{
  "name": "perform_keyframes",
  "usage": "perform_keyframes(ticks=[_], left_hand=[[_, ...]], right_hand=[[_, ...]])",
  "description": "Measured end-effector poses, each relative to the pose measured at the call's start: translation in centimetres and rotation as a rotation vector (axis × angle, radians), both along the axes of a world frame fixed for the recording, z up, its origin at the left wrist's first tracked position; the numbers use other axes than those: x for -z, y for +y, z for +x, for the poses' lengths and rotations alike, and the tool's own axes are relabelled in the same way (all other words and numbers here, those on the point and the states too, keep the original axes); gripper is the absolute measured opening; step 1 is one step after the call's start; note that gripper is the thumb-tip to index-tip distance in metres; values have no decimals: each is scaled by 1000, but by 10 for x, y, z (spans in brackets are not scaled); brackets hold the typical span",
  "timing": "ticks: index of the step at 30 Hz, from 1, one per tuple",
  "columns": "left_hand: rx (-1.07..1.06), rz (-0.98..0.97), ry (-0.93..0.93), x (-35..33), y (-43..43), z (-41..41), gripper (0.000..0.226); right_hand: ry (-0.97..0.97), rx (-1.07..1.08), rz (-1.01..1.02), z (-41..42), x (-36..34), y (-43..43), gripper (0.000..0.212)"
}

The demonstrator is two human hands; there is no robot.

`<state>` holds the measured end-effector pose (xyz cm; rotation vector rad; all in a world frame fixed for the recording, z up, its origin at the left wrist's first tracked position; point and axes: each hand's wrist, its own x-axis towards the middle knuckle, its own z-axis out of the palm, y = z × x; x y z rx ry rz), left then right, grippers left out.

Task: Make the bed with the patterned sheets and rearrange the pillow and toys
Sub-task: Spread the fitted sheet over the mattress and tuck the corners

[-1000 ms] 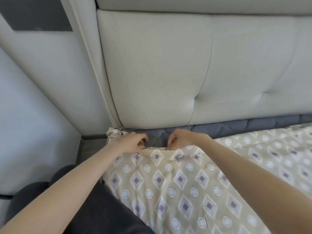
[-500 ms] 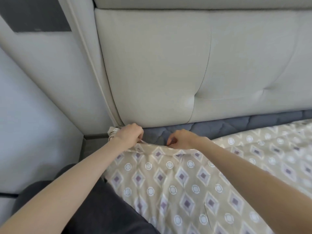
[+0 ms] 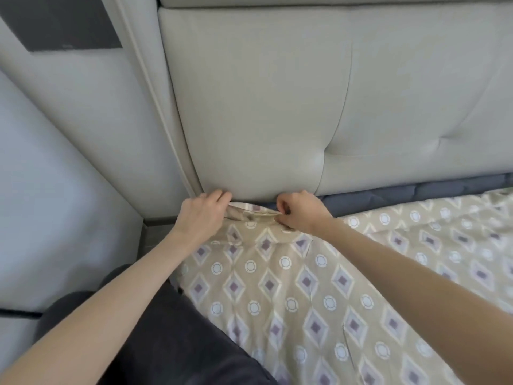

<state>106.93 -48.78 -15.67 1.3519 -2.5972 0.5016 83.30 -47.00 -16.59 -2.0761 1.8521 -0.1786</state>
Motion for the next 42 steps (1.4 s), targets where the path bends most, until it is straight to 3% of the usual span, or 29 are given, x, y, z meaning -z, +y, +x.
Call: perform_keyframes(ticks=[3, 7, 9, 12, 14, 18, 20, 24, 29, 34, 39, 42], left_hand=[[30, 20, 8, 0, 3, 3, 24], [-162, 291, 16, 6, 5, -7, 8], [-188, 479, 260, 9, 7, -12, 10], [-179, 833, 723, 12, 15, -19, 13], [-163, 816, 789, 15, 16, -22, 13], [-126, 646, 730, 29, 19, -20, 11], [-66, 679, 605, 41, 24, -13, 11], [59, 677, 338, 67, 26, 5, 53], [-9, 679, 201, 79, 18, 4, 73], [-179, 737, 186, 85, 2, 5, 55], [-223, 789, 92, 88, -19, 19, 46], [-224, 770, 128, 88, -15, 17, 44]], right_hand=[[23, -66, -293, 3, -3, 9, 12], [-39, -38, -608, 3, -6, 18, 5], [-23, -4, -678, 4, -8, 20, 13], [-28, 76, -698, 9, -13, 24, 10], [-35, 113, -681, 11, -14, 24, 18], [-123, 89, -644, 14, -16, 29, 16], [-144, 62, -629, 14, -13, 33, 20], [-109, -59, -595, 11, -3, 42, 28], [-13, -123, -567, 8, 10, 42, 28], [-77, -157, -481, -3, 35, 52, 40], [-131, -63, -310, -4, 60, 63, 14], [-49, -149, -254, 4, 71, 62, 42]])
